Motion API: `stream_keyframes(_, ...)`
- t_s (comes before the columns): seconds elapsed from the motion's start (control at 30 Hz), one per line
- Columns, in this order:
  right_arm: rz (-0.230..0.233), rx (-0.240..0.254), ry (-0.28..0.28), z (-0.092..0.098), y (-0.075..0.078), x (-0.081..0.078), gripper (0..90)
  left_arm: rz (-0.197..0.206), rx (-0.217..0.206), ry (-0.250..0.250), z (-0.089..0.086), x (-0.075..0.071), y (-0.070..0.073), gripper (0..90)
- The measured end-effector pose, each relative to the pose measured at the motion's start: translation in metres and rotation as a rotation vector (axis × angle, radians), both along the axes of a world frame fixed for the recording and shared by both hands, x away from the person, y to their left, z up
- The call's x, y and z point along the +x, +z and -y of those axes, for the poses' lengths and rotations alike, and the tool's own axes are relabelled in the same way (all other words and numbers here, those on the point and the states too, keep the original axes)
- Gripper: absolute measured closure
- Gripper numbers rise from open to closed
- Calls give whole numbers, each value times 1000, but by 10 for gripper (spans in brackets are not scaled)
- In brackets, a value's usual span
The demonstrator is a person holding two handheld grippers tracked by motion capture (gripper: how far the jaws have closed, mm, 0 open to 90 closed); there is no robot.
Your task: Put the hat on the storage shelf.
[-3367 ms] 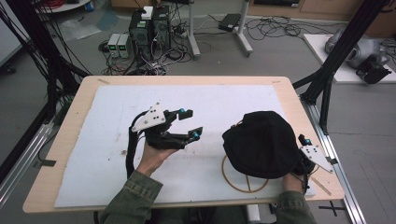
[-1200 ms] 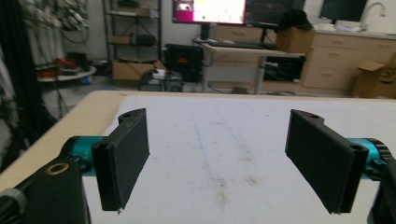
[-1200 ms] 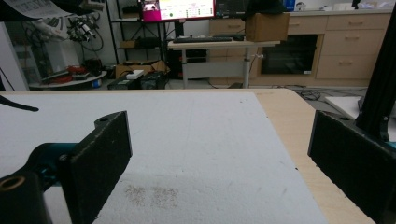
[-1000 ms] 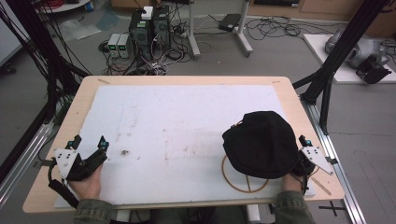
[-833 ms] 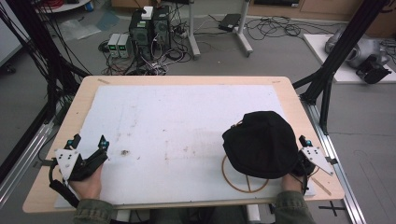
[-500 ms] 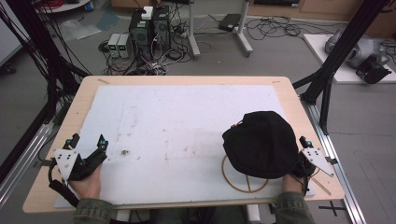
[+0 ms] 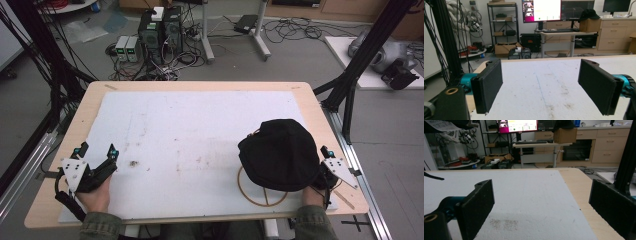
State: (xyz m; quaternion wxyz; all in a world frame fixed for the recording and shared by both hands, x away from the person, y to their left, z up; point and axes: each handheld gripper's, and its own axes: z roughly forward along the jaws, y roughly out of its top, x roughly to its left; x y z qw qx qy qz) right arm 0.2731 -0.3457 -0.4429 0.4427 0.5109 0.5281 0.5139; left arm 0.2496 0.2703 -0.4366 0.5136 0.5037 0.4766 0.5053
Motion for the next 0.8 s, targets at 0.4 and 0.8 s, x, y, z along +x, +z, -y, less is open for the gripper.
stream_keyframes(0.4, -3, 8, 0, 2, -1, 1, 53, -3, 29, -15, 5, 0, 1, 201)
stream_keyframes(0.8, -4, 7, 6, 2, -1, 1, 54, -14, 21, -20, 6, 1, 1, 204)
